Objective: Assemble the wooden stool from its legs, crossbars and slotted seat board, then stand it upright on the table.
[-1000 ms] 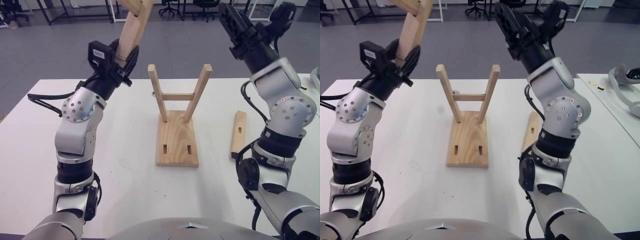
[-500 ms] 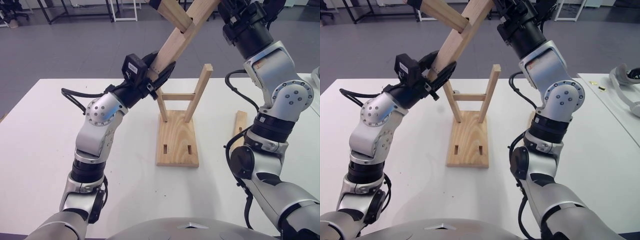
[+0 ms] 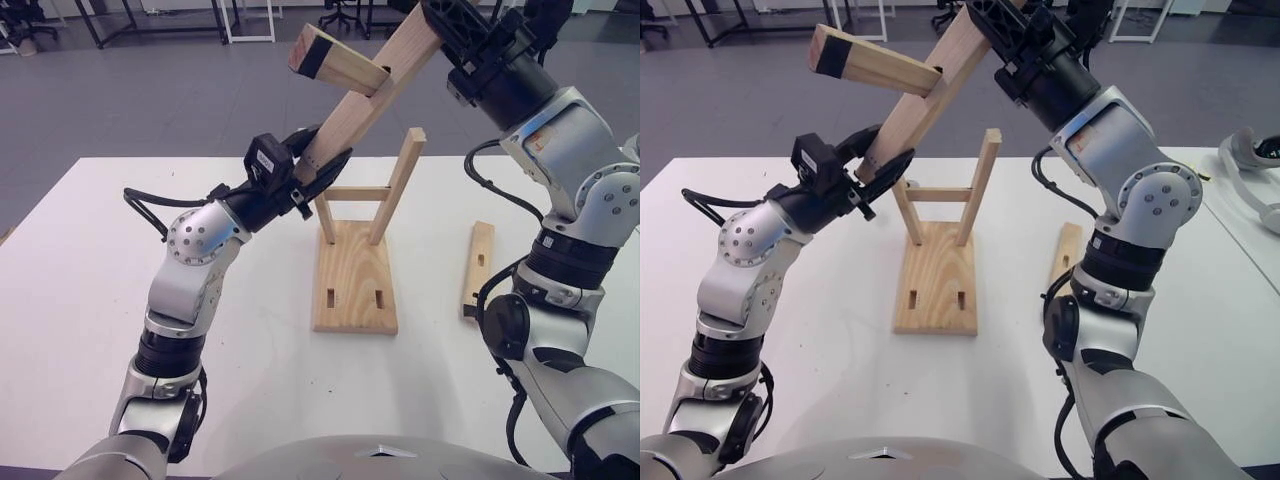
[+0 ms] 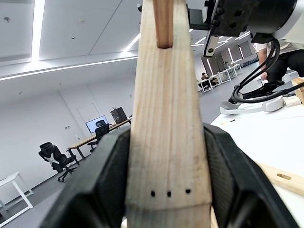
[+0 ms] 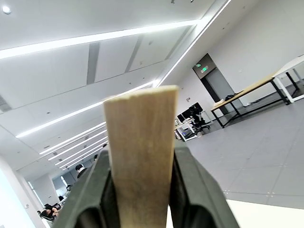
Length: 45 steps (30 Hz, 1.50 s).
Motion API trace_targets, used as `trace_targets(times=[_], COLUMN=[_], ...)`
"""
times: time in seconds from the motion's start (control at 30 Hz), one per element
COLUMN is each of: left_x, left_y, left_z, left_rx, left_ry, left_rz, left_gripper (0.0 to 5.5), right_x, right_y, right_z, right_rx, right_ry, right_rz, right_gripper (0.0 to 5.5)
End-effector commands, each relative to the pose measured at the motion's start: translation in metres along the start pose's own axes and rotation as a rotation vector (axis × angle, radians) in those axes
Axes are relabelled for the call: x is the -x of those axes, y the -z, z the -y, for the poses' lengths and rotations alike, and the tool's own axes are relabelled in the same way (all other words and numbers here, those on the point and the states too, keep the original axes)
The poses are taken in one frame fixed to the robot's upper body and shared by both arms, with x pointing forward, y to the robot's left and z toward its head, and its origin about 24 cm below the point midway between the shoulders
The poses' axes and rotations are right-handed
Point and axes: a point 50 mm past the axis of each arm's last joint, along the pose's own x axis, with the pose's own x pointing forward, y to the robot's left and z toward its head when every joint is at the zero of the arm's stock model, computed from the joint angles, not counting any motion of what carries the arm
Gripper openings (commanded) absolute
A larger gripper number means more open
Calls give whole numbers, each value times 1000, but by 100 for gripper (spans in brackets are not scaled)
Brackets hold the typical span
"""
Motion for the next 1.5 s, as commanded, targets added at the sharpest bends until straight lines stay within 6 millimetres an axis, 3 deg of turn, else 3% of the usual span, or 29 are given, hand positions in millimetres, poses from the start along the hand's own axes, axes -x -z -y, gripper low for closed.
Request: trace_targets(times=[0.03,0.13,0.23,0.37,0.57,0.8,1.0,1.1,1.27,1.5], left_x=[11,32,56,80,94,90,89,85,82,79], left_y=[20,31,37,62,76,77,74,69,69,70], left_z=[5,12,15,11,-5,-10,-10,-7,-3,-1], left_rx=[21,61,113,110,123,105,81,66,66,52], left_ry=[-28,-90,-197,-378,-551,-553,-540,-524,-523,-522], left_rz=[-101,-175,-233,-381,-459,-458,-464,-452,-451,-455], left_gripper=[241,296,350,402,403,403,403,403,403,403], right_x=[29,62,95,135,144,156,160,160,157,168], right_y=[3,12,33,63,79,94,104,100,109,132], right_z=[17,19,25,35,35,44,37,34,39,53], right_rx=[31,84,109,175,154,154,407,540,582,634], right_ry=[206,395,581,774,819,946,1030,1023,973,990], right_rz=[58,70,20,-101,-105,-63,-127,-121,-186,-425], right_gripper=[106,104,104,104,104,104,106,106,106,106])
